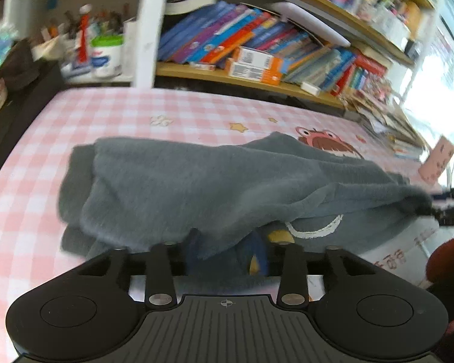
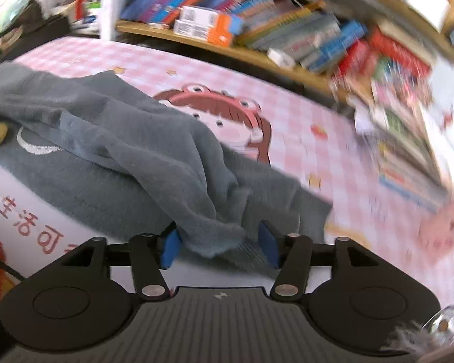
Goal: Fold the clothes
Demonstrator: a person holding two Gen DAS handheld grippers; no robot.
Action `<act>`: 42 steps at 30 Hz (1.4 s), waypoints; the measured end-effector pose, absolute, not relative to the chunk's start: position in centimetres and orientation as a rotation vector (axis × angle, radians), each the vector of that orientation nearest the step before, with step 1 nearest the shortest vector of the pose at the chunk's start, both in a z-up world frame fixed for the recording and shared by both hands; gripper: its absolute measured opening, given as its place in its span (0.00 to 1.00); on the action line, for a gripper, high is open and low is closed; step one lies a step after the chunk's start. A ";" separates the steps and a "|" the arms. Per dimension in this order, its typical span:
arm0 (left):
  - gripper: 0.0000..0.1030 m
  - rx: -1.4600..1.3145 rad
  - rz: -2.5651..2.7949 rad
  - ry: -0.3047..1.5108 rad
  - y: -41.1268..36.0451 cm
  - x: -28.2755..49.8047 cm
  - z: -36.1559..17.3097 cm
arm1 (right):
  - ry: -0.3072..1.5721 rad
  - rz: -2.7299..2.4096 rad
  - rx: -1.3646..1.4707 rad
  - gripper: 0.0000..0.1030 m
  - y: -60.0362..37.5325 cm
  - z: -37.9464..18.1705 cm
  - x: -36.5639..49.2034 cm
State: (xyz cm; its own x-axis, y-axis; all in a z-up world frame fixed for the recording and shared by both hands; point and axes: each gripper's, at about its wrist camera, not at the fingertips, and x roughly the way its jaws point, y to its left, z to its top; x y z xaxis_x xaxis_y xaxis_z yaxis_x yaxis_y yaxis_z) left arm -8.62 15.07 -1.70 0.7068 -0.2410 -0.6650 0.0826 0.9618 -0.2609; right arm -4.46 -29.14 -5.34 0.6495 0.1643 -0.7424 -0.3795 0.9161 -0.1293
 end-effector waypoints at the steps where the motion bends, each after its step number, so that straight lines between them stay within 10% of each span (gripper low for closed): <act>1: 0.49 -0.246 -0.165 0.761 15.6 -8.9 -1.5 | 0.828 0.304 -0.249 0.58 -29.5 -5.3 -4.6; 21: 0.51 -0.821 0.224 0.722 20.9 -9.6 -3.7 | 0.958 -0.103 1.256 0.66 -36.4 -8.5 -3.7; 37: 0.52 -0.783 0.200 0.738 19.5 -8.7 -3.9 | 0.947 -0.143 1.235 0.64 -37.1 -8.2 -3.3; 42: 0.52 -0.762 0.186 0.737 19.2 -8.6 -3.7 | 0.981 -0.137 1.194 0.42 -35.7 -8.9 -2.6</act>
State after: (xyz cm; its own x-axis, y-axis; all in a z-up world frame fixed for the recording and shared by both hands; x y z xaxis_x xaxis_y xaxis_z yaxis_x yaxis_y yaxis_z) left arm -8.58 19.15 -3.72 0.7383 -0.1026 -0.6667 -0.4068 0.7207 -0.5613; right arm -2.57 -35.71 -8.85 0.6003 0.3889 -0.6988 0.5654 0.4116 0.7148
